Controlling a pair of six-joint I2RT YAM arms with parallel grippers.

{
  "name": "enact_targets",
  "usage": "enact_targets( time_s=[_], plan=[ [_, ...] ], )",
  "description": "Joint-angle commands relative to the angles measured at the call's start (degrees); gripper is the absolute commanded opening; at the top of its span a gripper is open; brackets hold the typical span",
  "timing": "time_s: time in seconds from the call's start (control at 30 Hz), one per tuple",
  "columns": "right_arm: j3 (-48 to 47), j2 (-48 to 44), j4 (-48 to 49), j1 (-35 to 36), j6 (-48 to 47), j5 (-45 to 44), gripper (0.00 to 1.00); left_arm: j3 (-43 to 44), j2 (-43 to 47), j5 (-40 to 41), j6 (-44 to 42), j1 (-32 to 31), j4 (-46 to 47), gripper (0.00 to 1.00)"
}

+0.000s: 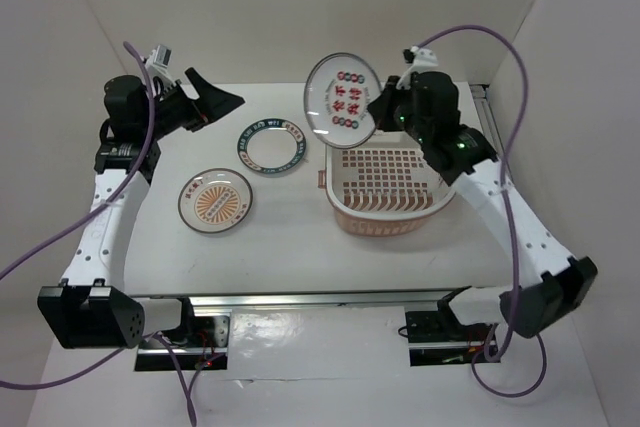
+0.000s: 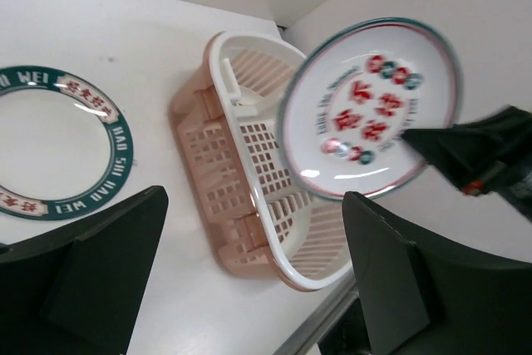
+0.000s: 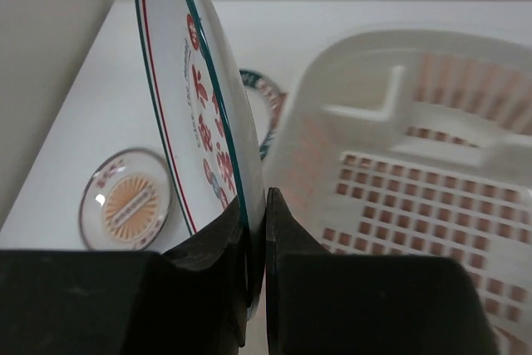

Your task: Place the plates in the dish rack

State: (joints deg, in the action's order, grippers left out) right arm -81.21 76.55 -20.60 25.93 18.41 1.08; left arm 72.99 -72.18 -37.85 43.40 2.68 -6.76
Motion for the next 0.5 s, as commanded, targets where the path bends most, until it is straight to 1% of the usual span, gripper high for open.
enact_targets(
  time_s=[0.0, 0.03, 0.13, 0.17, 0.23, 0.27, 0.33, 0.37, 0.47],
  plan=[
    [-7.6, -7.3, -10.1, 1.1, -2.5, -23.2, 0.0, 3.6, 3.3, 6.4, -4.4, -0.6, -5.7, 1.0],
    [-8.7, -8.3, -13.9, 1.7, -1.4, -28.5, 0.0, 3.6, 3.3, 6.9, -4.9, -0.6, -6.2, 1.0],
    [-8.7, -9.6, -18.6, 3.1, 1.6, -34.5, 0.0, 4.7, 3.3, 6.9, -4.9, -0.6, -7.6, 1.0],
    [-8.2, -9.6, -21.4, 3.6, 2.8, -37.2, 0.0, 5.2, 3.3, 7.4, -4.9, -0.6, -8.2, 1.0],
    [-6.3, -9.6, -24.1, 4.9, 5.6, -39.9, 0.0, 5.9, 2.6, 8.1, -5.4, -0.6, -9.4, 1.0],
    [-5.4, -9.6, -26.1, 7.6, 8.5, -44.0, 0.0, 5.9, 2.6, 9.0, -6.0, -0.6, -11.1, 1.0],
    [-3.1, -8.9, -28.0, 10.4, 11.5, -47.2, 0.0, 7.8, 1.3, 10.2, -6.0, -0.6, -12.7, 1.0],
    [-2.6, -7.2, -30.0, 13.2, 14.6, -50.9, 0.0, 8.3, 1.3, 11.6, -6.6, -0.6, -13.6, 1.0],
    [-3.1, -3.1, -33.2, 17.5, 19.7, -55.5, 0.0, 9.5, 0.7, 13.1, -7.1, -0.6, -15.5, 1.0]
  ],
)
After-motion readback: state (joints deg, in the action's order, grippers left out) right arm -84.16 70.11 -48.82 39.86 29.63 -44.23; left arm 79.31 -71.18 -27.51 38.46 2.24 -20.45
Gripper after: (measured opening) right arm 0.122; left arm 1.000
